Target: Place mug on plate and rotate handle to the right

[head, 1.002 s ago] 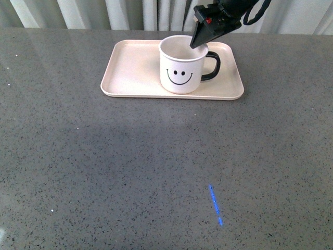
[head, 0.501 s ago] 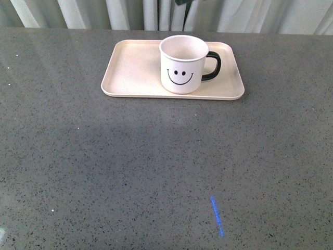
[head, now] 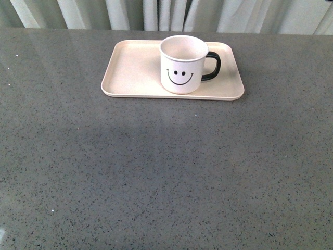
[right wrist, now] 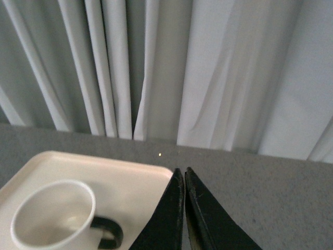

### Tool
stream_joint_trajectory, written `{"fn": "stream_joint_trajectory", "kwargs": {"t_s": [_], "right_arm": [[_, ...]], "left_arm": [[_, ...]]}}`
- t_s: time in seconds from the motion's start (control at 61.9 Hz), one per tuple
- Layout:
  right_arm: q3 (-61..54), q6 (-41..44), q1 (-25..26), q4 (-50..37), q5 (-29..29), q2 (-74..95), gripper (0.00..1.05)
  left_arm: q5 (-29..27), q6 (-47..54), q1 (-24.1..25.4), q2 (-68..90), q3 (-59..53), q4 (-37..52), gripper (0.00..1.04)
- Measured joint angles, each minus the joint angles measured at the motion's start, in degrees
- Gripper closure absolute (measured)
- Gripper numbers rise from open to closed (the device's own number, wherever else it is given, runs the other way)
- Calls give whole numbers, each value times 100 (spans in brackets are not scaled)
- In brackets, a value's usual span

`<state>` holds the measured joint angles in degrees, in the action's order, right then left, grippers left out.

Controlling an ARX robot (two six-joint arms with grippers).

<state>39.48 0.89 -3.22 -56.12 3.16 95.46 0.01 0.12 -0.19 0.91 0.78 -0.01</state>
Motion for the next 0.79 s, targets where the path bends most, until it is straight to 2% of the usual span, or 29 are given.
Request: {"fn": "stream_joint_trajectory", "kwargs": {"t_s": [0.097,0.145,0.55,0.598,0.792], "right_arm": [[-905,-28,44,-249,-63,-612,103],[-1270,-28,192,-321,-295,-920,103],[-2806,-31,326,-195,-317,-2535,103],[-3056,-31,326,-474,-315,-2588,103],[-3532,-31,326,114,-315,-3545,103]], "left_arm": [[-2,0,0,0,0,0,9],[0,0,0,0,0,0,9],[0,0,0,0,0,0,9],[0,0,0,0,0,0,9],[0,0,0,0,0,0,9]]}}
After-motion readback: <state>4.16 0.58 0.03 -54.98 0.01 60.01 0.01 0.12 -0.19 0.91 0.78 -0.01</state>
